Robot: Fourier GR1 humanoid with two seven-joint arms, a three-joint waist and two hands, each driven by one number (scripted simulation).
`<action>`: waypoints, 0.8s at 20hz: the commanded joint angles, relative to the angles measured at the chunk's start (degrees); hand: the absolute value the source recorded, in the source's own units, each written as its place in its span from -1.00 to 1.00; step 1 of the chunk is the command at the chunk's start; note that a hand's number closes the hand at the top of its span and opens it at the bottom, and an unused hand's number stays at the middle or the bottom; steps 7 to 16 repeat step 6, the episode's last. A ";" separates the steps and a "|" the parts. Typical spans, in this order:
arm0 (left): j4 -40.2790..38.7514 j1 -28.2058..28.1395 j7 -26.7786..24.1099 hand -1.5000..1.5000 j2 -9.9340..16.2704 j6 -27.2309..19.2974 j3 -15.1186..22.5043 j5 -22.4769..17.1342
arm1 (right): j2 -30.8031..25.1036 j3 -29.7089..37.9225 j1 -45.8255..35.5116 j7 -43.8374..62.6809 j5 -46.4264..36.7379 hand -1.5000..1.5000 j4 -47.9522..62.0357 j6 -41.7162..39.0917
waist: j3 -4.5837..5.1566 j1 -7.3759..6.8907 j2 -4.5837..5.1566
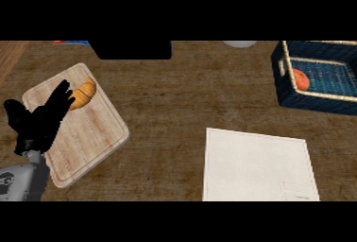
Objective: Pick the squash from the placemat and place it in the basket
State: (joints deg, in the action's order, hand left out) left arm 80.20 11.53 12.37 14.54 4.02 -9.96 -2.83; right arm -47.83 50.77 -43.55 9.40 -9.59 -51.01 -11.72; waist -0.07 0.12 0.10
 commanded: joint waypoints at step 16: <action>-3.27 2.71 -0.48 0.00 -0.89 -1.57 0.15 1.35 | -15.11 4.42 10.81 -13.29 4.72 -1.00 18.65 -19.51 | -0.09 0.04 0.39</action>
